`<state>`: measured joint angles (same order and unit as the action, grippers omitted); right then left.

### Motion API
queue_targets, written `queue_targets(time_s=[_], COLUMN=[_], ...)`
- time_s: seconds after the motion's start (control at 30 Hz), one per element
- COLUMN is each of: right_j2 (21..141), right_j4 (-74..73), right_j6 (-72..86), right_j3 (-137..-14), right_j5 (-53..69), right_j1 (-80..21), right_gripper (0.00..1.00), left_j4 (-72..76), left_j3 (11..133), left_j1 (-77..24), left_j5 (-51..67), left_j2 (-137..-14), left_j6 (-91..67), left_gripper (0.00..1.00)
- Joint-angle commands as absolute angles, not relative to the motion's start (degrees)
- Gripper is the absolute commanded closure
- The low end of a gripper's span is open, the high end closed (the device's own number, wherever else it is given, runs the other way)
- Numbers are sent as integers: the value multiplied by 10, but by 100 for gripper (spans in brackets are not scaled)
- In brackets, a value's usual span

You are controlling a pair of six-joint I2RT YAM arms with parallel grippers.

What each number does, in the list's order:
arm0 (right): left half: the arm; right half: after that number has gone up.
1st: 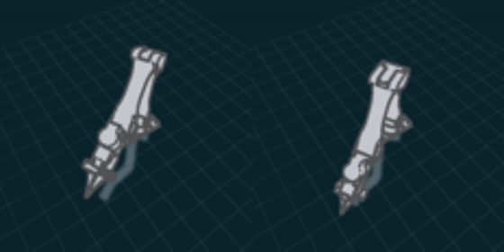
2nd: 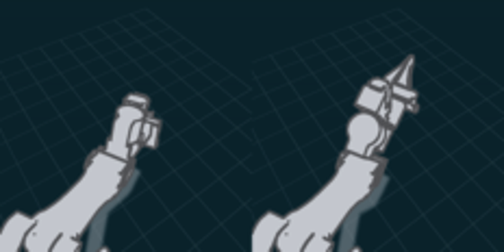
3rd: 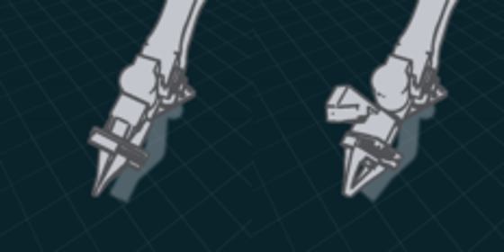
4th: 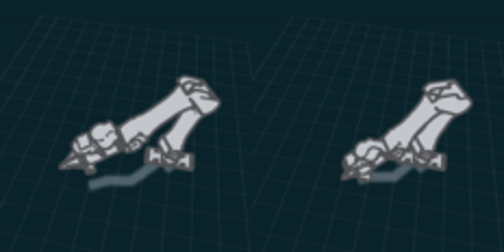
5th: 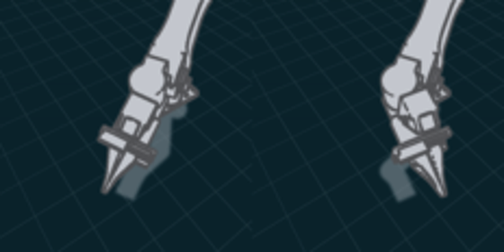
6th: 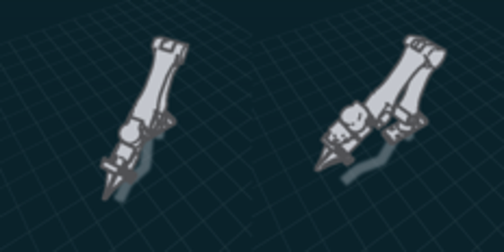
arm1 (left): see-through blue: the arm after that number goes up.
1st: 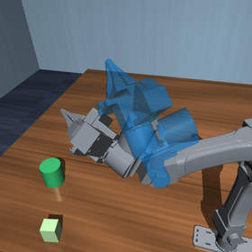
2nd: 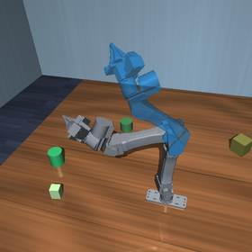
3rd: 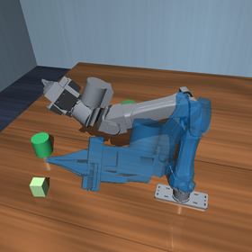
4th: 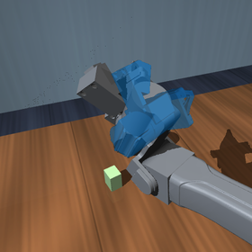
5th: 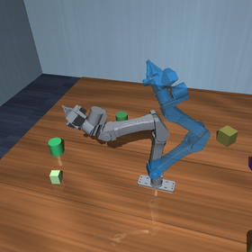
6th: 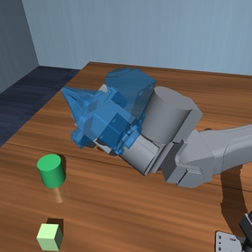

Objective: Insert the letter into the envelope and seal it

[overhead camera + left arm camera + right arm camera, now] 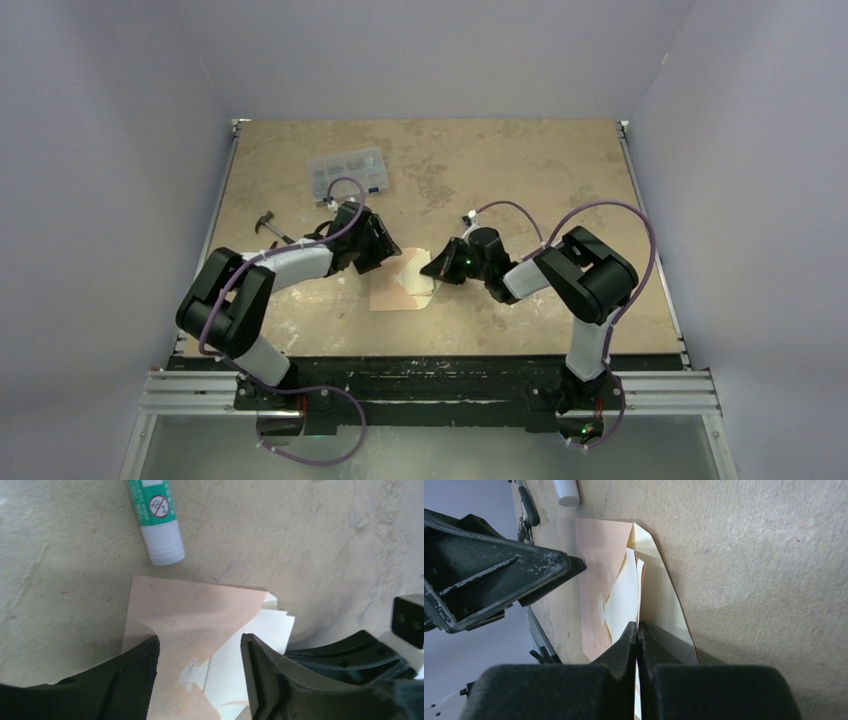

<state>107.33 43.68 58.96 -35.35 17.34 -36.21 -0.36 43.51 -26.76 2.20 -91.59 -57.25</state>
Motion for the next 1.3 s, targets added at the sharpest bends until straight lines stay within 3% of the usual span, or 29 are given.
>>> queue_targets(time_s=[0.0, 0.17, 0.57, 0.93, 1.1, 1.27], right_j2=[1086, 1090, 1108, 1104, 1066, 1032], right_j4=[403, 385, 379, 371, 310, 244], right_j6=[549, 523, 520, 541, 513, 465], right_j3=[-374, -391, -426, -431, -432, -450], right_j5=[165, 172, 197, 177, 142, 114], right_j1=[-361, -362, -393, -407, -407, -407], right_gripper=[100, 100, 100, 100, 69, 45], left_j4=[-136, -205, -79, -103, -161, -163], left_j3=[464, 451, 379, 383, 406, 412], left_j1=[-267, -267, -267, -267, -267, -267], left_j5=[-7, -61, 71, 55, 3, 4], left_j2=[-871, -843, -909, -908, -886, -881], left_j6=[-493, -478, -512, -498, -475, -466], left_gripper=[36, 29, 43, 44, 39, 41])
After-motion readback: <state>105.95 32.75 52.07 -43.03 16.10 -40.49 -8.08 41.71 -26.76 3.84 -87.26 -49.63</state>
